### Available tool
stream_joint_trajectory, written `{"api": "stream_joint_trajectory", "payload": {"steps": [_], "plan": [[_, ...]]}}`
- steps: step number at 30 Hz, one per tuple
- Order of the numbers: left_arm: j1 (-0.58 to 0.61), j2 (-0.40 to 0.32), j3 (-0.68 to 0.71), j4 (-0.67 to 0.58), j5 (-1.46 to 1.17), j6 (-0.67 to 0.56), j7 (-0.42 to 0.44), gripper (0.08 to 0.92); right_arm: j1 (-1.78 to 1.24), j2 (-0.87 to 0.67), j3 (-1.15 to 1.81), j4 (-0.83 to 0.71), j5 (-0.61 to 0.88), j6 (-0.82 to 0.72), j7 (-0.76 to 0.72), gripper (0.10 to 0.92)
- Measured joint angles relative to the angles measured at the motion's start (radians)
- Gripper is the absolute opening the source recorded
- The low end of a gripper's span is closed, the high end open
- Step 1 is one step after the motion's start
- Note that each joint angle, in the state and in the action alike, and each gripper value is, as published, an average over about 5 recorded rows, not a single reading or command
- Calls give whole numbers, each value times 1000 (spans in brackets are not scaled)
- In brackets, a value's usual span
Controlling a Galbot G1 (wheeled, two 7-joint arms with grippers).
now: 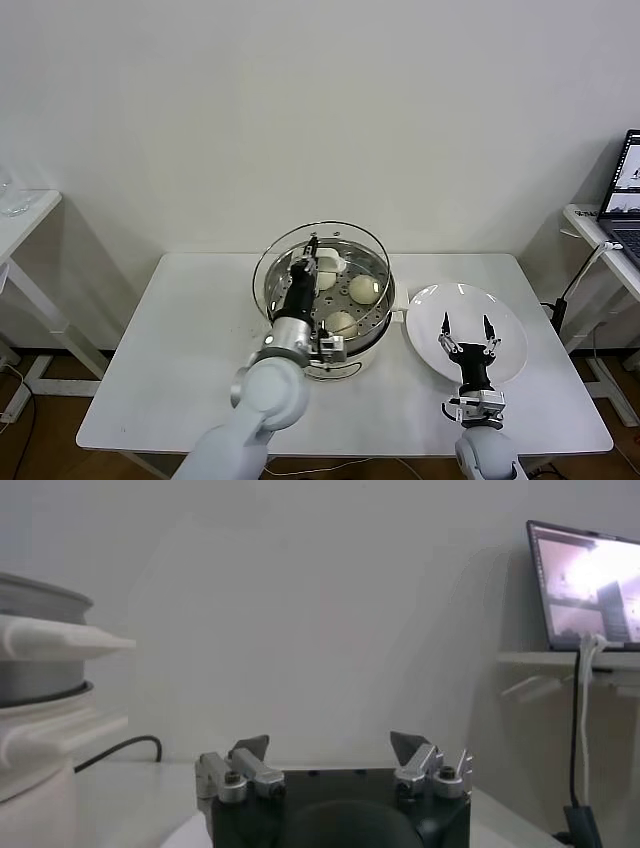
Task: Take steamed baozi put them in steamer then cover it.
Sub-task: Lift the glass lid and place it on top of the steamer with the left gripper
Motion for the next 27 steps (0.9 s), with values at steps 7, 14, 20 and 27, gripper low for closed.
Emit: {"api": "stream_joint_trajectory", "payload": {"steps": [7, 14, 20, 27], "plan": [[-33, -42, 32, 57, 91, 1, 39, 192, 5, 2, 3, -6, 0, 0, -1, 823], [-47, -69, 38, 107, 144, 3, 62, 192, 8, 4, 3, -12, -1, 2, -2, 823], [-50, -86, 38, 140, 159, 4, 68, 192, 11, 6, 3, -20, -3, 4, -3, 823], [-54, -97, 39, 164, 166, 7, 72, 192, 12, 6, 4, -25, -4, 7, -3, 823]]}}
